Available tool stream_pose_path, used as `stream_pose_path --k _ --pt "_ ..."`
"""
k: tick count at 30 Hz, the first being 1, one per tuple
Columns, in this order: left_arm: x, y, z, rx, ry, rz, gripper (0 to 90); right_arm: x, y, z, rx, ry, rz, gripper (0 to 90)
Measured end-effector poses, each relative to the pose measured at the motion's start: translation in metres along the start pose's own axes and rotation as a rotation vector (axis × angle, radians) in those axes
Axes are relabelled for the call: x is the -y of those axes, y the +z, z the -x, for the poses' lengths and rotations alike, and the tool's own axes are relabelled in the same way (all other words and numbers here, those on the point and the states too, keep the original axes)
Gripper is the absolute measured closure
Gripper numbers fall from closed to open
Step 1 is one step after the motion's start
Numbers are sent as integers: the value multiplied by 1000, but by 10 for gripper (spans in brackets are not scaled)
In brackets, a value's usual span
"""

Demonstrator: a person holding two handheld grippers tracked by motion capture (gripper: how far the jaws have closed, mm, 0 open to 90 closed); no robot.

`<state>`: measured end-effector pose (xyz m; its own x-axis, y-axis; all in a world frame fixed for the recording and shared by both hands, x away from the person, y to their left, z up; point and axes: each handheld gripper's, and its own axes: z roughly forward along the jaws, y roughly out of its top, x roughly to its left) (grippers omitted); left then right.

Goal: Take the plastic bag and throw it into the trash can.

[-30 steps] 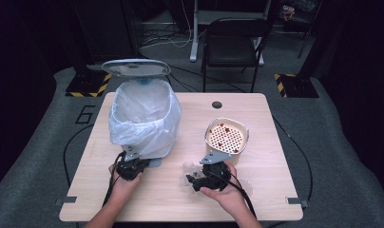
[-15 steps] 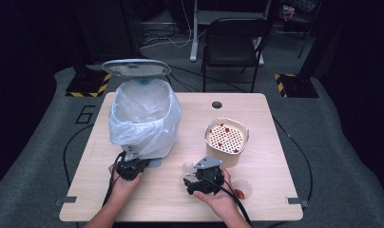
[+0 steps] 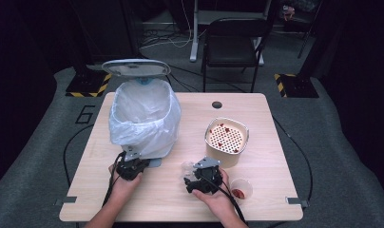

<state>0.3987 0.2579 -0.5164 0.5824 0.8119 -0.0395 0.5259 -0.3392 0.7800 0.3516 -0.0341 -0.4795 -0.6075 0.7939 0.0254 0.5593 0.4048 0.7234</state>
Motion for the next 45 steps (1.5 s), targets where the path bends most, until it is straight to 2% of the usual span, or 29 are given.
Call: stream_pose_path --k 4,6,8,9,11,12,14,16,21,22,23,24,25,27,28,29,32,33,34,35,36,37,38,40,42,45 --pt "0 0 1 1 -2 2 900 2 5 0 8 -10 -17 209" --pt "0 0 0 0 1 2 900 4 7 -2 5 -5 -36 247" --pt "0 0 1 0 2 2 900 5 10 -3 4 -34 -43 324" --pt "0 0 1 0 2 1 900 6 13 -5 3 -42 -53 440" --pt "0 0 1 -1 3 1 900 7 14 -6 -8 -48 -59 468" --pt "0 0 1 -2 -1 4 900 7 14 -7 -10 -36 -60 528" --pt "0 0 1 -5 5 -2 900 7 13 -7 -17 -48 -44 612" --pt "0 0 1 -5 4 0 900 5 10 -8 -28 -46 -33 661" --pt "0 0 2 -6 -4 0 900 0 1 -9 -62 -38 -18 691" --pt "0 0 4 -2 -29 10 900 -2 -2 -10 -71 -39 -9 693" --pt "0 0 4 -3 -34 9 900 -6 -11 -12 -80 -50 -3 696" --pt "0 0 3 -2 -28 11 900 -6 -11 -12 -80 -50 -3 696" --pt "0 1 4 -1 -41 12 900 -8 -14 -12 -89 -47 1 696" --pt "0 0 4 -1 -34 7 900 -15 -23 -13 -101 -52 7 695" --pt "0 -1 1 -4 5 -9 900 -18 -27 -13 -106 -43 10 695" --pt "0 1 4 -6 -38 18 900 -21 -31 -12 -112 -54 12 695" --pt "0 1 3 0 -19 13 900 -29 -42 -11 -132 -53 22 695" --pt "0 -1 1 -4 5 -8 900 -36 -50 -10 -135 -58 20 695" --pt "0 -1 1 -4 5 -8 900 -36 -50 -10 -135 -58 20 695" --pt "0 0 1 -3 -6 -3 900 -38 -52 -9 -139 -65 25 696" --pt "1 1 4 -4 -43 18 900 -43 -57 -8 -146 -60 29 695" --pt "1 1 5 10 -60 18 900 -46 -60 -7 -158 -55 35 695" --pt "0 0 3 2 -40 11 900 -49 -64 -6 -165 -64 49 695" --pt "0 1 3 9 -38 13 900 -57 -73 -6 -160 -74 67 695" --pt "0 1 2 -6 -30 20 900 -62 -78 -4 -159 -87 71 695" --pt "0 0 2 -5 -16 9 900 -71 -85 0 -172 -80 71 695"
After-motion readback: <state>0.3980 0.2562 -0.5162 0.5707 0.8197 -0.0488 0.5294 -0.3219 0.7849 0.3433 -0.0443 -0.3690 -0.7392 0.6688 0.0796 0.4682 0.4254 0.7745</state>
